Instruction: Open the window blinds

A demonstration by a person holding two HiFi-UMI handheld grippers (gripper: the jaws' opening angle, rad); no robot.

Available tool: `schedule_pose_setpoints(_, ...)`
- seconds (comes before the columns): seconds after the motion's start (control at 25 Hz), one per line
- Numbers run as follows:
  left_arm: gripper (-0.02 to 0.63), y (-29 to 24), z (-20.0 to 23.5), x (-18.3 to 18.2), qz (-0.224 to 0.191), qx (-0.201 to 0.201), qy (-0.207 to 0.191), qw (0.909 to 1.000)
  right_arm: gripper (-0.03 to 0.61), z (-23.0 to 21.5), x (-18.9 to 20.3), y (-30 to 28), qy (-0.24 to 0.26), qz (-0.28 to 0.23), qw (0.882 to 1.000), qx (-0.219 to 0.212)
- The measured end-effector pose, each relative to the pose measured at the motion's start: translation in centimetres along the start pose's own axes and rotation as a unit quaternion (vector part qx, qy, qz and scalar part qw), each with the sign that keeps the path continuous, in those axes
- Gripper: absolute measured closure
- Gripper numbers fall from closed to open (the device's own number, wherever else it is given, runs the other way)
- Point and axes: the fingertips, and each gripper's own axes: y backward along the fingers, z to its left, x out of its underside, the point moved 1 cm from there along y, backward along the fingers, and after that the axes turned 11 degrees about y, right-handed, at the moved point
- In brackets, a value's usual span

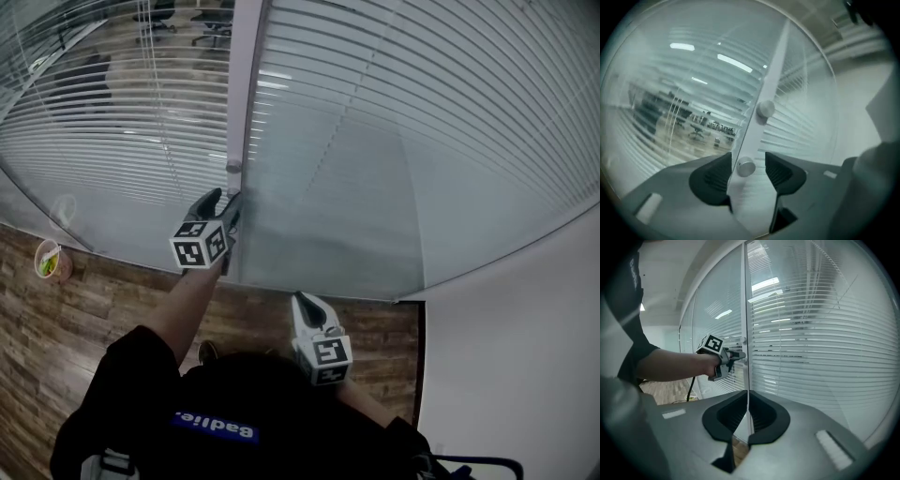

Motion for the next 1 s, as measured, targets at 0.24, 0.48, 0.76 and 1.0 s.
schedule_pose_setpoints(0.24, 0.417, -1.0, -1.0, 1.2, 0.037, -0.039, -0.227, 0.9725, 0.565, -0.2, 0.2, 0.1, 0.005, 0.002, 1.0, 0.005)
schedule_pose_setpoints(0.48, 0.434, -1.7, -0.2, 2.8, 0.065, -0.068, -0.295, 0.9507, 0.565, -0.2, 0.4, 0.4, -0.007, 0.005, 1.0, 0.007)
schedule_pose_setpoints(0.76, 0.486, -1.7, 0.2, 2.5, 0.078, -0.078, -0.321, 0.9408, 0.573, -0.6, 0.4, 0.4, -0.002, 0.009, 1.0, 0.014)
schedule_pose_setpoints(1.0, 0.488, -1.6, 0.4, 2.0, 0.073, -0.055, -0.219, 0.9715, 0.574, -0.3, 0.2, 0.1, 0.0, 0.003, 1.0, 0.005)
